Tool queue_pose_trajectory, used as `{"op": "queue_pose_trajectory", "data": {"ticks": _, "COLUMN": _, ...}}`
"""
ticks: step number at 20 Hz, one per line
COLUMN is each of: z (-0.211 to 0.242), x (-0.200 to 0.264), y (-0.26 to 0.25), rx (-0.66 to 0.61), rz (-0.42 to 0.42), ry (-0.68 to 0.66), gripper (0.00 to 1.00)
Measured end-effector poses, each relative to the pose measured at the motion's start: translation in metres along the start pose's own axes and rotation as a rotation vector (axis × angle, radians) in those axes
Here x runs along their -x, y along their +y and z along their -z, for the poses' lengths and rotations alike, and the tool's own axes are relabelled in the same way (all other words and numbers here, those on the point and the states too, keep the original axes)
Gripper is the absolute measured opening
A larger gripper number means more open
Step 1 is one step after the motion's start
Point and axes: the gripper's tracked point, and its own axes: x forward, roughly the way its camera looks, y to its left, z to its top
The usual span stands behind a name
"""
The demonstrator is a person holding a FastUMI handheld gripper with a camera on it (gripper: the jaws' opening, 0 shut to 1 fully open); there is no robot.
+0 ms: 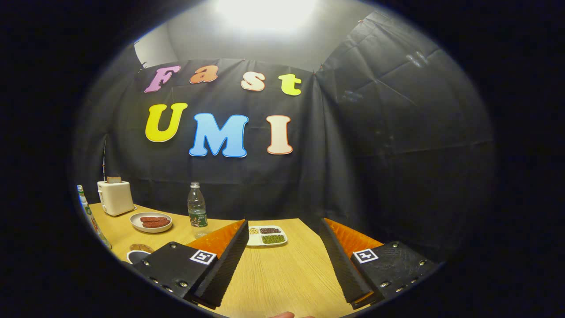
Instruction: Take the bottle from table, then pour the juice into the cup, finally place the bottle on the coaster
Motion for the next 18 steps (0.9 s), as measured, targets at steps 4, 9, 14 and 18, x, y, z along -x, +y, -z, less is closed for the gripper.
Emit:
{"op": "queue_pose_trajectory", "data": {"ticks": 4, "z": -0.031, "x": 0.037, "y": 0.056, "rx": -0.046, "rz": -0.017, "ry": -0.014, "gripper": 0.97}}
{"op": "queue_pose_trajectory", "data": {"ticks": 9, "z": -0.049, "x": 0.082, "y": 0.161, "rx": -0.164, "rz": -0.184, "ry": -0.029, "gripper": 0.97}}
{"op": "queue_pose_trajectory", "data": {"ticks": 14, "z": -0.038, "x": 0.122, "y": 0.261, "rx": -0.198, "rz": -0.375, "ry": -0.009, "gripper": 0.97}}
{"op": "queue_pose_trajectory", "data": {"ticks": 18, "z": -0.017, "x": 0.142, "y": 0.319, "rx": -0.185, "rz": -0.476, "ry": 0.038, "gripper": 0.97}}
